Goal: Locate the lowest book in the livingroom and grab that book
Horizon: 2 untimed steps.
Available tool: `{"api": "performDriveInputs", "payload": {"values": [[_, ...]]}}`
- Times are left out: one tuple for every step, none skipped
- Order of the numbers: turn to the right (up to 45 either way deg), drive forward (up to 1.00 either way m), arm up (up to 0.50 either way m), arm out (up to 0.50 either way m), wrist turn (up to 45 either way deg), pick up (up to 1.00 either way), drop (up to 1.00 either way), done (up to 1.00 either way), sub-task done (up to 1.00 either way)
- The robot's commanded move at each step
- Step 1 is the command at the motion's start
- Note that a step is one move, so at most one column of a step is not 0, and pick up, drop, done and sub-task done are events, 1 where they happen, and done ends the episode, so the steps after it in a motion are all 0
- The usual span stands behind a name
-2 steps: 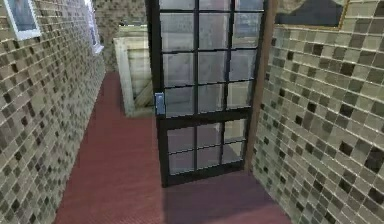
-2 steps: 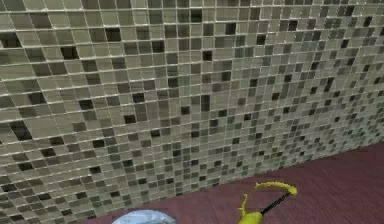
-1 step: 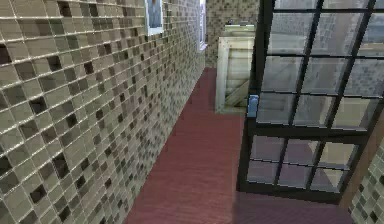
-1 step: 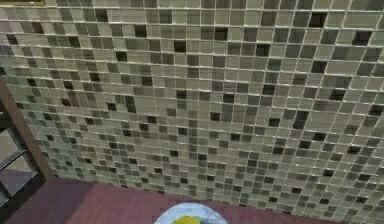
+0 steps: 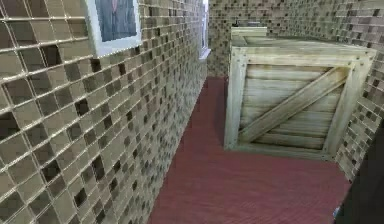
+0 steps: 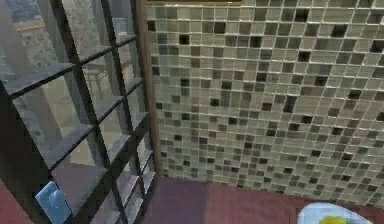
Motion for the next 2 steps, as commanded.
{"api": "performDriveInputs", "payload": {"values": [[-6.0, 0.0, 0.0, 0.0, 0.0, 0.0, 0.0, 0.0, 0.0], [0.0, 0.35, 0.0, 0.0, 0.0, 0.0, 0.0, 0.0, 0.0]]}}
